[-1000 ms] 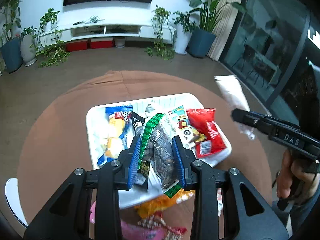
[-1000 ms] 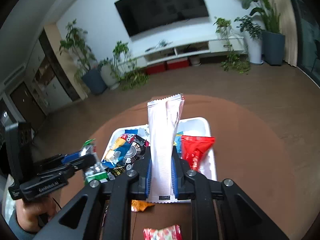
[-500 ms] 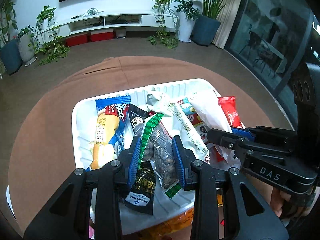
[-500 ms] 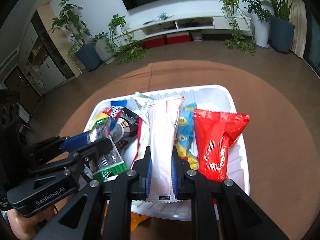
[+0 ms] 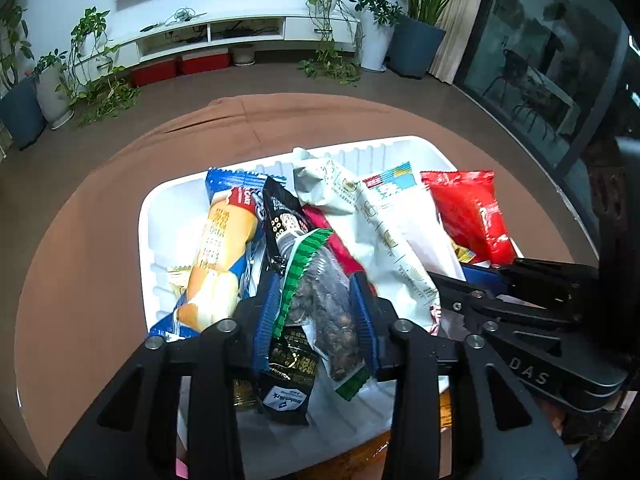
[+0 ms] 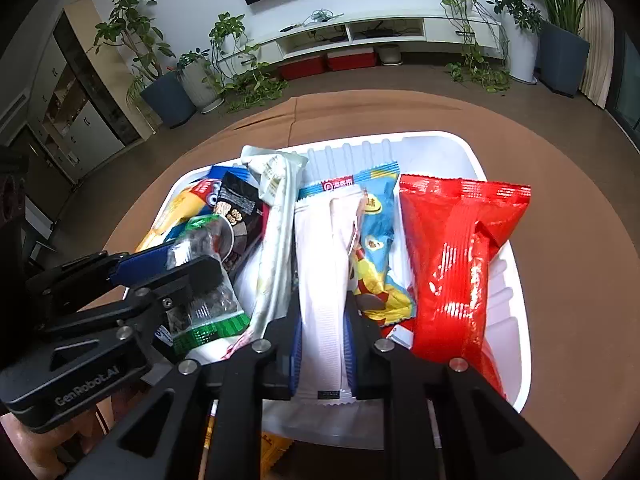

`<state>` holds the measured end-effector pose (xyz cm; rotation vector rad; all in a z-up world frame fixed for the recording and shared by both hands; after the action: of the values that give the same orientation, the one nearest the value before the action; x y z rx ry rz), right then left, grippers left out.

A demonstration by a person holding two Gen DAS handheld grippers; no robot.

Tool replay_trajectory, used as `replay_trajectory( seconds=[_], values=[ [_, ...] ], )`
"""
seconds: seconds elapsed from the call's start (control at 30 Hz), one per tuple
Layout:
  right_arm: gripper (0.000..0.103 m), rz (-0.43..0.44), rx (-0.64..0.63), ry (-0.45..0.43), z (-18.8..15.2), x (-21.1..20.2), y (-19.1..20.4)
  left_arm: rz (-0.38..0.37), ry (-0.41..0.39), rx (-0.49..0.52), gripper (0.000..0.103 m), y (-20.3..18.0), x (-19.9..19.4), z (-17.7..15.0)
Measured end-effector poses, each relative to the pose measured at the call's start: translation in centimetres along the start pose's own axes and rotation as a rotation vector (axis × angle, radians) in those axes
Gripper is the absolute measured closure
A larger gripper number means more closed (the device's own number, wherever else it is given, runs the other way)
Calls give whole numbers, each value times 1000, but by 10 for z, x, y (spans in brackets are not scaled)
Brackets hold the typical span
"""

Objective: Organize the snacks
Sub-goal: 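Carry the seed packet and white strip packet into the white tray, then open both tools to release the packets in the tray, then withdraw both tools from the tray toward the remaining snacks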

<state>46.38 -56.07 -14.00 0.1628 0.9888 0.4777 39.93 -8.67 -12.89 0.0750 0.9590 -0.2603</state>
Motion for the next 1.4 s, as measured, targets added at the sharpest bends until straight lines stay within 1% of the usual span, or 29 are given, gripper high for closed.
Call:
replay_trajectory(
  seconds=[0.07,0.17,0.4,0.63,0.73,0.8,0.83,0.93,1.07,1.17,1.23,1.3,1.33,1.4],
  values=[
    [84,2,3,2,-1,1,1,5,5,9,61,0,4,-3],
    [84,1,3,3,-5,3,3,12,7,19,61,-4,4,-8],
    [84,5,25,3,-11,4,7,3,7,26,60,-2,11,-7],
    [83,3,23,-23,0,1,5,-3,-8,24,53,-2,8,-11],
    [83,-4,12,-25,5,2,6,-3,-19,16,48,-1,7,-12],
    [79,-11,4,-25,7,4,7,-3,-28,9,47,0,4,-12],
    [79,-14,1,-28,8,5,7,-4,-33,4,46,1,2,-12],
    [78,-25,-8,-34,9,6,8,-4,-47,-8,40,3,-3,-13],
    [68,-32,-2,-47,9,1,8,-13,-64,-20,35,1,-16,-14],
    [62,-31,9,-56,9,-4,6,-23,-78,-20,31,-2,-24,-15],
    [59,-30,11,-66,9,-10,5,-26,-87,-18,31,-4,-31,-15],
    [53,-29,10,-78,9,-16,5,-28,-93,-22,30,-4,-37,-16],
    [53,-26,7,-82,10,-18,6,-30,-96,-26,28,-4,-41,-17],
    [48,-22,2,-90,10,-22,8,-34,-101,-31,28,-4,-48,-20]
  ],
)
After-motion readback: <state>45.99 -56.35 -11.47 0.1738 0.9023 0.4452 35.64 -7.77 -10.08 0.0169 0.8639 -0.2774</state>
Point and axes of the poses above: each gripper's, at about its wrist camera, not at the fingertips, and x roughly the way its jaws point, y to its left, z to its top, the point moved 4 cm from there along x, roughly the way its jaws point, and after that the axes turned 4 degrees about z, right-handed, at the moved point
